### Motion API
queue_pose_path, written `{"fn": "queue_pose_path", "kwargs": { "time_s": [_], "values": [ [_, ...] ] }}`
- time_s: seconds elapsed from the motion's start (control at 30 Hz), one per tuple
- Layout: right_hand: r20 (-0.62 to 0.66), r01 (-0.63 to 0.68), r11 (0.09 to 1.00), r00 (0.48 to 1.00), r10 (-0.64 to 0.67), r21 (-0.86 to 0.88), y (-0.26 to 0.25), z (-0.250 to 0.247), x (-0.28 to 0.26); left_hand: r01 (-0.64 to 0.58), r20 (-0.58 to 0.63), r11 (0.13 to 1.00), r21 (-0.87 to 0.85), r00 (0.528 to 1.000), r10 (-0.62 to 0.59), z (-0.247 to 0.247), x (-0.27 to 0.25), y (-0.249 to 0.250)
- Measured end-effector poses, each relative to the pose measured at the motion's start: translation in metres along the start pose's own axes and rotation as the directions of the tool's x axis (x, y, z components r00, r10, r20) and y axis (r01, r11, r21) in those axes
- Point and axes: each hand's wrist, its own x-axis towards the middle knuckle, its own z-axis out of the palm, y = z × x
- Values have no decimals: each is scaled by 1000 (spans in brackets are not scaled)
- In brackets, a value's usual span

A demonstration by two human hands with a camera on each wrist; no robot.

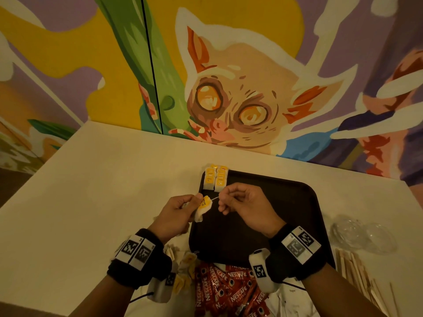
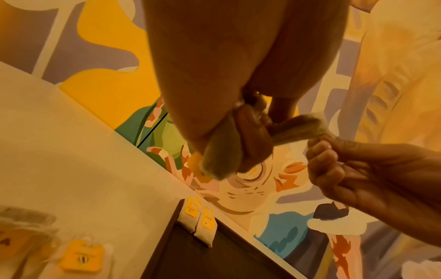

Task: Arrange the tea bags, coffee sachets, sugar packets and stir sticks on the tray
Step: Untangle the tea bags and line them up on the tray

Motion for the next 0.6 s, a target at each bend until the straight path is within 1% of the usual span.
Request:
{"fn": "queue_pose_path", "kwargs": {
  "time_s": [0.1, 0.23, 0.3, 0.37, 0.47, 0.53, 0.6],
  "values": [
    [-32, 21, 1000, 999, -21, 7, 1, 4, 2, -3, 65, 1000, -3, 998, 3, 1, 0, -1],
    [-58, 39, 999, 998, -37, 34, 1, 8, 3, -87, 137, 995, 50, 987, 79, -1, -2, -3],
    [-76, 34, 999, 997, -32, 34, 0, 9, 4, -124, 145, 990, 72, 983, 113, -2, -3, -3],
    [-97, 35, 999, 995, -36, -14, 0, 11, 6, -156, 125, 985, 69, 981, 146, -2, -3, -3],
    [-94, 54, 992, 993, -65, -115, 2, 14, 7, -193, 46, 981, 36, 980, 191, -1, -2, -1],
    [-73, 48, 992, 996, -56, -116, 2, 17, 6, -195, 1, 980, 25, 981, 195, -1, 0, -1],
    [-59, 39, 996, 997, -43, -78, 1, 18, 4, -179, -23, 984, 15, 983, 179, -1, 1, -1]
  ]
}}
